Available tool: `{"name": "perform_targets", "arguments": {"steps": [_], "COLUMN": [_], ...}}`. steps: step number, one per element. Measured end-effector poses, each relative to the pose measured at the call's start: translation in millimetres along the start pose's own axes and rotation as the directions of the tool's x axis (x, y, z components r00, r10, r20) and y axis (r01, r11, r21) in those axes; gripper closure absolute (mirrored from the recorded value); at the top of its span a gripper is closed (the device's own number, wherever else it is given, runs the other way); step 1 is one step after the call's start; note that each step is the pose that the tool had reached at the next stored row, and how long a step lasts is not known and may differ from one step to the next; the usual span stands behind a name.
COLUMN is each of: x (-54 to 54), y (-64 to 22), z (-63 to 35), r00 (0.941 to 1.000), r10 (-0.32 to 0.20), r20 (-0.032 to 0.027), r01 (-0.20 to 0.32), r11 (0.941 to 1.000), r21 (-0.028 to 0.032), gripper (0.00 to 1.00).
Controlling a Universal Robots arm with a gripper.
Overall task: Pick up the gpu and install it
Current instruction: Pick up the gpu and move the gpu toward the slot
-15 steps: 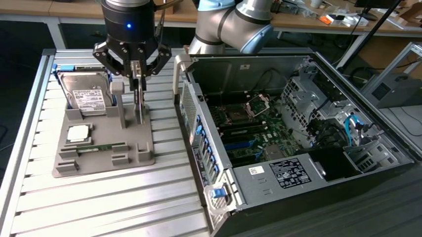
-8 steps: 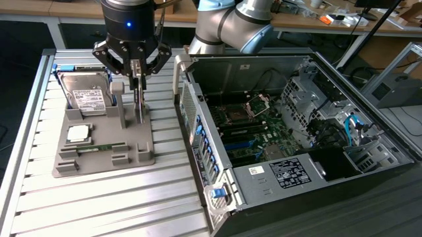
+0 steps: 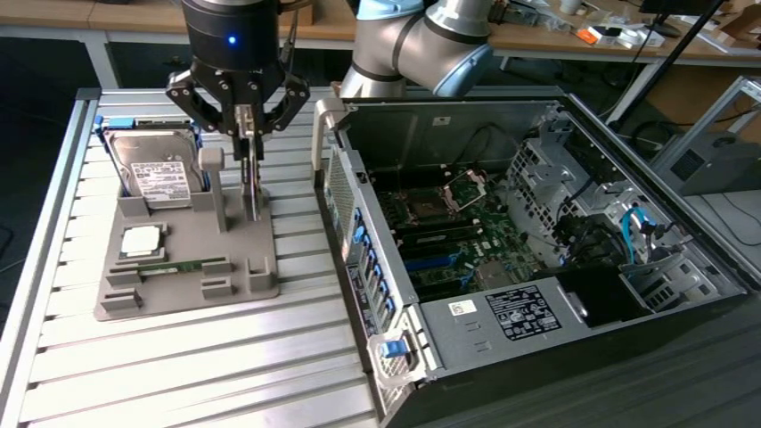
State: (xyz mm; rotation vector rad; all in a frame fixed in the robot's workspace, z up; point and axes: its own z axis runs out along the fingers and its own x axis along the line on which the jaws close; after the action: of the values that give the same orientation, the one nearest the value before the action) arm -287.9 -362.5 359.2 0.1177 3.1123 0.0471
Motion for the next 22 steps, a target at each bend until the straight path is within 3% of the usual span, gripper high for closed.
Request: {"name": "perform_targets", "arguments": {"steps": [22], "x": [-0.2], "y": [0.2], "z": [-8.1], "r00": [1.0000], "r10": [0.000], "r20": [0.0000], "r01": [0.000], "r11": [1.0000], "r21": [0.0000], "gripper": [0.73]}}
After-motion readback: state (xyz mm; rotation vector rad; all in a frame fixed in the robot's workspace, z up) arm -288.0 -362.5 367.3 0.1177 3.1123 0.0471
